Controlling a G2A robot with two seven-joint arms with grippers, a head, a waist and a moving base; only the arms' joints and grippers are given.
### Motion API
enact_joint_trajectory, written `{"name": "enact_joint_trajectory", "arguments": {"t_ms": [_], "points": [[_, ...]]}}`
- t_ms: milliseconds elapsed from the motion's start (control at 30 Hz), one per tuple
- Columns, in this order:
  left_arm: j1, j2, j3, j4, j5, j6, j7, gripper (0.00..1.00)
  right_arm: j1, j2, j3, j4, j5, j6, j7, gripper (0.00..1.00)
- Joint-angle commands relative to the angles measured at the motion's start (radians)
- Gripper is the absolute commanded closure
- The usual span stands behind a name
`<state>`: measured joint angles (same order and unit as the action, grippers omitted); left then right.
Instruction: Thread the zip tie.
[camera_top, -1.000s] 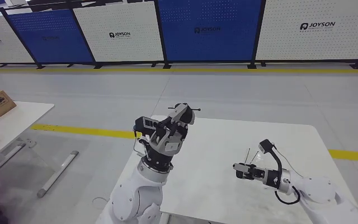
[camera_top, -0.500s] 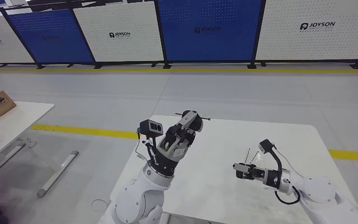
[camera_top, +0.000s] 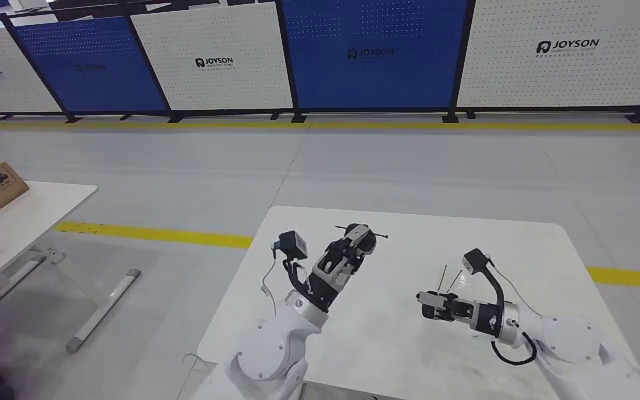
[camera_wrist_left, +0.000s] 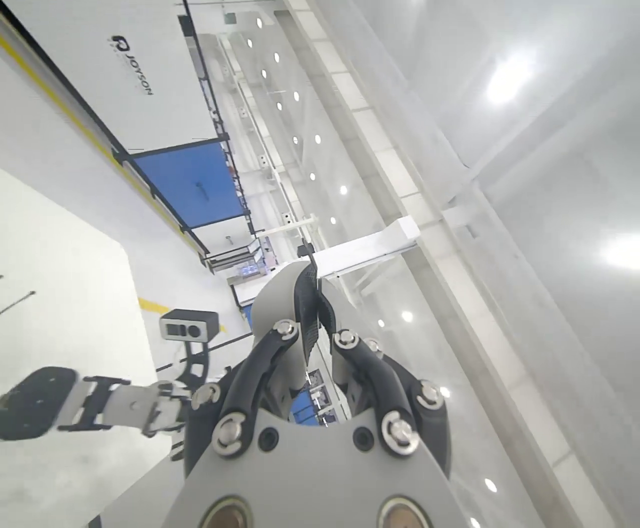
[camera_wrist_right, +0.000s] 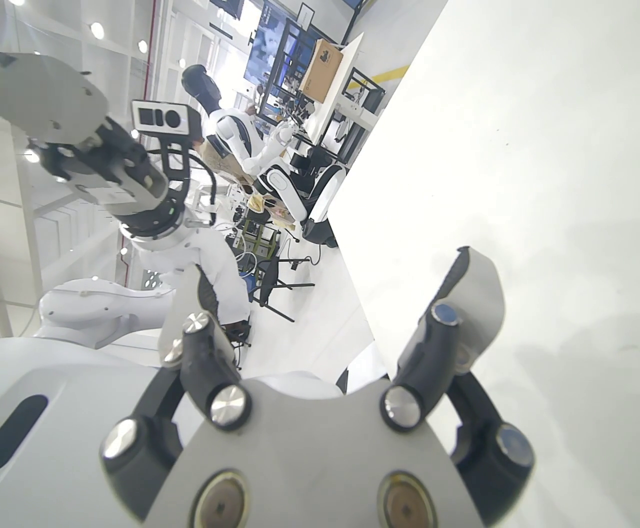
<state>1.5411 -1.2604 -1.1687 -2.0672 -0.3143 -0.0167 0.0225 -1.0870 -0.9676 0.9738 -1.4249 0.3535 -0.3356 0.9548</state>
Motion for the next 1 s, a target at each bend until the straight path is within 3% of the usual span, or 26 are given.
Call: {"name": "enact_joint_trajectory", "arguments": {"t_ms": [0,300,567,667,733,967], "points": [[-0.002,-0.002,0.005,0.034,-0.015,0.000,-0.002,1.00,0.000,0.000,0.000,0.000,0.000,0.000,0.000,0.00],[-0.026,-0.010,0.026,0.149,-0.038,0.008,0.017,1.00,0.000,0.000,0.000,0.000,0.000,0.000,0.000,0.00],[-0.029,-0.011,0.027,0.155,-0.039,0.008,0.021,1.00,0.000,0.000,0.000,0.000,0.000,0.000,0.000,0.00],[-0.030,-0.011,0.016,0.121,-0.030,-0.014,0.032,1.00,0.000,0.000,0.000,0.000,0.000,0.000,0.000,0.00],[-0.026,-0.010,0.005,0.085,0.024,-0.042,0.050,1.00,0.000,0.000,0.000,0.000,0.000,0.000,0.000,0.00],[0.015,-0.006,-0.027,-0.083,0.051,-0.111,0.039,1.00,0.000,0.000,0.000,0.000,0.000,0.000,0.000,0.00]]}}
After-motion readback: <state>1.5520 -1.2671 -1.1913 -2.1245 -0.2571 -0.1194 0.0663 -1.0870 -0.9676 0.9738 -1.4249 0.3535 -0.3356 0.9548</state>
